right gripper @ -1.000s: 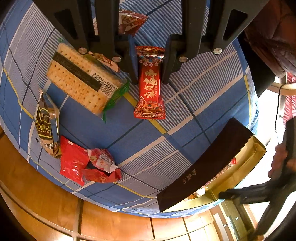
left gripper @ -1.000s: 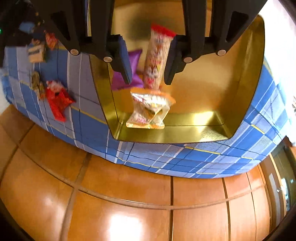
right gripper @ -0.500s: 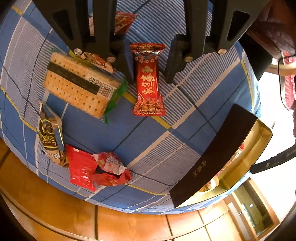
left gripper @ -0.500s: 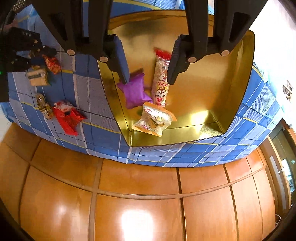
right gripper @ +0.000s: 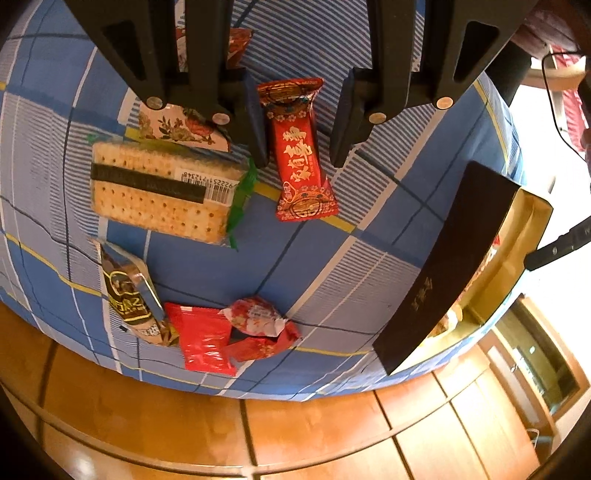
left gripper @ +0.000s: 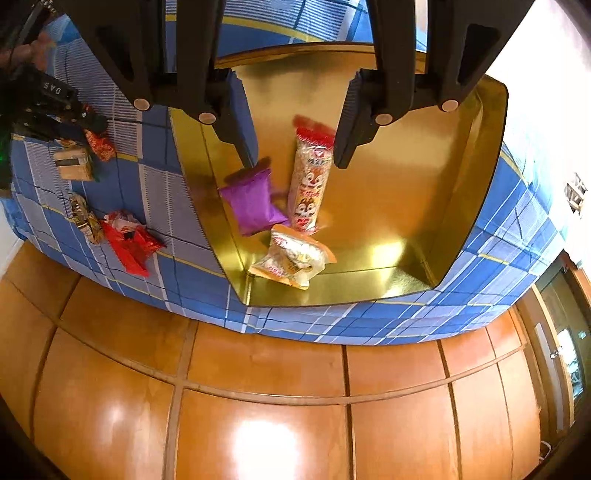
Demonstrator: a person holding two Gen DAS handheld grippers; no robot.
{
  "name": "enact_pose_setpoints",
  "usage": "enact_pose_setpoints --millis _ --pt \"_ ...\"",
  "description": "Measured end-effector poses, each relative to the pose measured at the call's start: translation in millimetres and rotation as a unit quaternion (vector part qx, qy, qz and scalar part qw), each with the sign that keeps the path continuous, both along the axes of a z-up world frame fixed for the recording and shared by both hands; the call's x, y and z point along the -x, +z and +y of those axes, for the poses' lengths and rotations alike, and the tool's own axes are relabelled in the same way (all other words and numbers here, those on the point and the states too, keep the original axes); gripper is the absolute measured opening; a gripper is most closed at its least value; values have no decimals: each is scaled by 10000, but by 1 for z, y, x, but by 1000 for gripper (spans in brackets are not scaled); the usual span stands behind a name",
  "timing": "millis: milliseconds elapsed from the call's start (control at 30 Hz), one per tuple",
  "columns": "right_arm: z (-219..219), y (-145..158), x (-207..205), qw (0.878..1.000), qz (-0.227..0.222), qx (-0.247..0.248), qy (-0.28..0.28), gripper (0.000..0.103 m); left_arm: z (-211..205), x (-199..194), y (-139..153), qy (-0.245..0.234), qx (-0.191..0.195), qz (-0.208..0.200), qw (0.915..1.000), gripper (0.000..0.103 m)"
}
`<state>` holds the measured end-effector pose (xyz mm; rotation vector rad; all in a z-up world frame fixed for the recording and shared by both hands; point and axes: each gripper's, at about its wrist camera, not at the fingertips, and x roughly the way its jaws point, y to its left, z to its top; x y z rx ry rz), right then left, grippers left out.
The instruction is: Organize snacks
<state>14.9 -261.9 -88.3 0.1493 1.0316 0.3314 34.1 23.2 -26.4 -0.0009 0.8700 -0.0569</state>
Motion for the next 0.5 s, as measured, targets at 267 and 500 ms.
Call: enact_pose_setpoints --millis 267,500 --pt "11 0 9 9988 -237 352 -243 34 27 3 -5 384 109 -25 9992 44" --pt "23 0 9 9964 -289 750 -277 29 52 6 -8 770 142 -59 9969 44"
